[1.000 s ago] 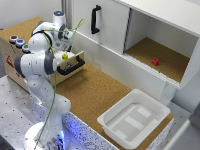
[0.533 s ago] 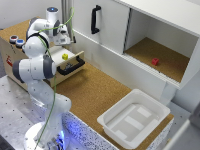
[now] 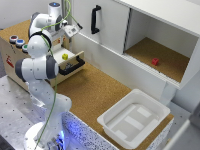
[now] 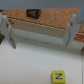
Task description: Store the grasped yellow object in the drawer
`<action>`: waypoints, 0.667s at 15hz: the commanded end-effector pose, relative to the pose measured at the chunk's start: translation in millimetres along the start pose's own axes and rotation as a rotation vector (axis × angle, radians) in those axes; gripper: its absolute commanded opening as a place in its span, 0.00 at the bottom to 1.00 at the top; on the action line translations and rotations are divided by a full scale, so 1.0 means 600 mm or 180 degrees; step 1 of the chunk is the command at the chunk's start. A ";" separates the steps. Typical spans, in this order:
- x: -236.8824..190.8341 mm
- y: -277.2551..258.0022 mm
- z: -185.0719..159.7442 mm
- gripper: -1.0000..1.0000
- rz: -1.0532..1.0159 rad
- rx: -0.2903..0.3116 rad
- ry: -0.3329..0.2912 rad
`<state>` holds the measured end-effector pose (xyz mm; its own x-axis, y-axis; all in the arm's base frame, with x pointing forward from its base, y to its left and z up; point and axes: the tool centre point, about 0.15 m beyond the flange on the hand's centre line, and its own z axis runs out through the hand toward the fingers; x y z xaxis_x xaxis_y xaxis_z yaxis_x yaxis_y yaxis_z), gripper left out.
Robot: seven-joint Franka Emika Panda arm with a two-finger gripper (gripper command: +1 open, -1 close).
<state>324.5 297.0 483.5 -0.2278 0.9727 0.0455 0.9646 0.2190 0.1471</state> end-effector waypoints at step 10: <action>0.112 -0.113 -0.155 1.00 0.0789 -0.0088 -0.0502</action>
